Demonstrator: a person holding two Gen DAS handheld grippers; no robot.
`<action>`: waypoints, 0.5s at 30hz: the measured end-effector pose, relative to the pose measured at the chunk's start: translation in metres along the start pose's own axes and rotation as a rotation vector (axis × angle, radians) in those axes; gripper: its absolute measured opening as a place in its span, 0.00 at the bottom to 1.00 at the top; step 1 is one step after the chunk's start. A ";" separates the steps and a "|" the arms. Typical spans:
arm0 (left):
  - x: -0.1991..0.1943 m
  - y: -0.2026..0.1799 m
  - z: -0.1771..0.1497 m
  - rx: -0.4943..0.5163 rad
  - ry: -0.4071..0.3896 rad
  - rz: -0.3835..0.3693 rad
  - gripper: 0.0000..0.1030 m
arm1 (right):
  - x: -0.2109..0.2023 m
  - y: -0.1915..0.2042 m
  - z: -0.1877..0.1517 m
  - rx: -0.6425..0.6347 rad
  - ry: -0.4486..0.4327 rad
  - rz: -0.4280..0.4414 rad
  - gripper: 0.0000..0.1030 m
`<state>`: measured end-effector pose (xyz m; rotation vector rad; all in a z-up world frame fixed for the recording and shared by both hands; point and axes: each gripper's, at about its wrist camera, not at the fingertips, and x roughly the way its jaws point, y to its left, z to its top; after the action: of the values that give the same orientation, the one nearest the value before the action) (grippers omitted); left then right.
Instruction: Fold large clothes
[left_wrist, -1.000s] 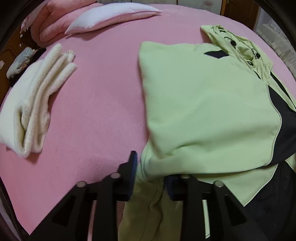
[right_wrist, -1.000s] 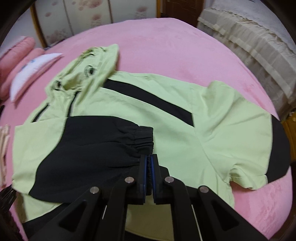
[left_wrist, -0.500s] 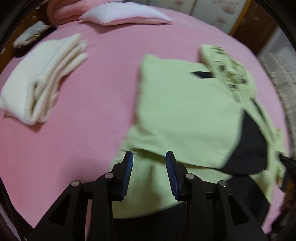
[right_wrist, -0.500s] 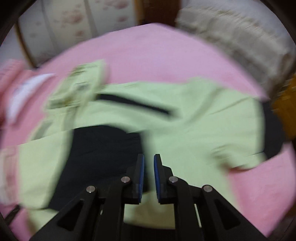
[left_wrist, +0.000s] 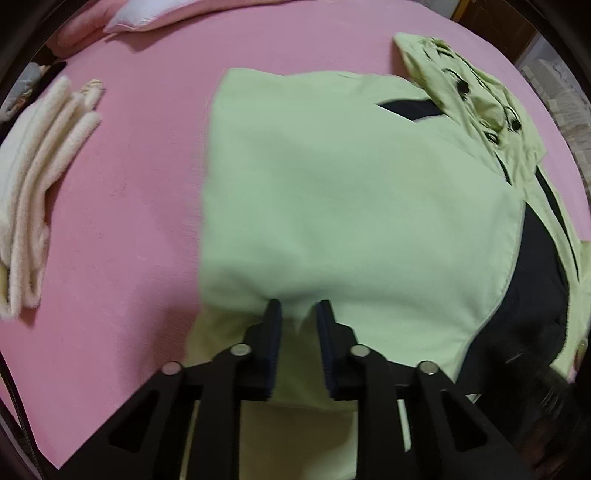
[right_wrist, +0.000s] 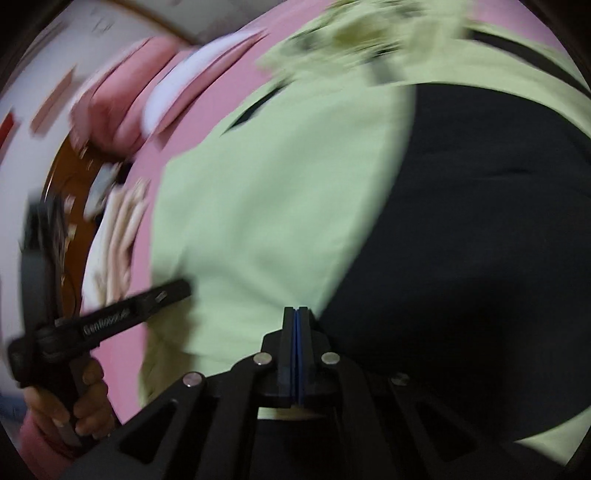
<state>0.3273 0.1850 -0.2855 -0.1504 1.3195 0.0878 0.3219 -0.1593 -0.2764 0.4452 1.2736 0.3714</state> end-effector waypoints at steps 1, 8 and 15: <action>0.000 0.005 -0.002 -0.010 -0.014 0.024 0.12 | -0.014 -0.017 0.001 0.025 -0.037 -0.063 0.00; 0.004 0.056 -0.011 -0.158 -0.034 0.124 0.20 | -0.102 -0.133 -0.004 0.294 -0.203 -0.299 0.00; -0.054 0.024 -0.011 -0.080 -0.223 -0.071 0.20 | -0.091 -0.047 0.011 0.147 -0.260 -0.080 0.00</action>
<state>0.2996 0.2078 -0.2372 -0.2486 1.0879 0.0943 0.3102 -0.2467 -0.2230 0.5466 1.0652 0.1467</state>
